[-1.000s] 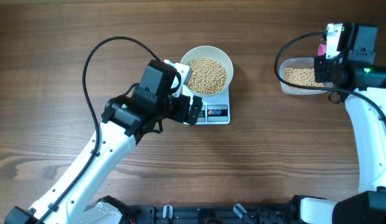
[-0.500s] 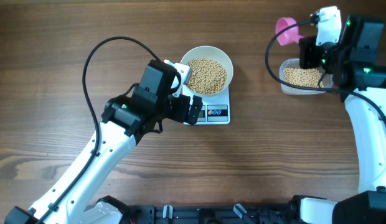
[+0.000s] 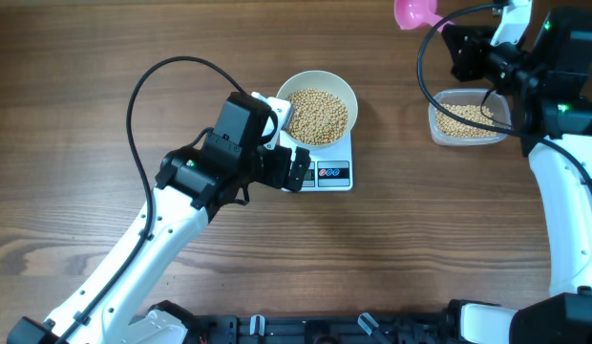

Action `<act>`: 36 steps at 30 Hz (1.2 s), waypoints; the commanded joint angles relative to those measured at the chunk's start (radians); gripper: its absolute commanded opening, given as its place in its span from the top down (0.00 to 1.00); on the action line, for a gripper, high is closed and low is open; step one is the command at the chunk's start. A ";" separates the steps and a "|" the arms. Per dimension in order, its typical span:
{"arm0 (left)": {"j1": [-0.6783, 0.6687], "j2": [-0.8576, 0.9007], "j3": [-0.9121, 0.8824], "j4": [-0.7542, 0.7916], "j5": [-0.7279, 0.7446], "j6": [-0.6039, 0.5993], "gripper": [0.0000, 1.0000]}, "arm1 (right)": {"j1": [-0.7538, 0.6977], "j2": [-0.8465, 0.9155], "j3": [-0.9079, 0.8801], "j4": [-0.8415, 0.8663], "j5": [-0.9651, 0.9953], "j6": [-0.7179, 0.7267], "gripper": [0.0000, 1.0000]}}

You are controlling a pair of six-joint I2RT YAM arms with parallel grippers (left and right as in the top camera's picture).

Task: Scoop item into bowl and weigh 150g on scale
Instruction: 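Move the empty scoop left back into the white bowl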

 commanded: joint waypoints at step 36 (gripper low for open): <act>0.007 -0.003 0.015 0.000 -0.006 -0.005 0.00 | 0.440 0.217 0.012 -0.128 0.404 -0.644 0.96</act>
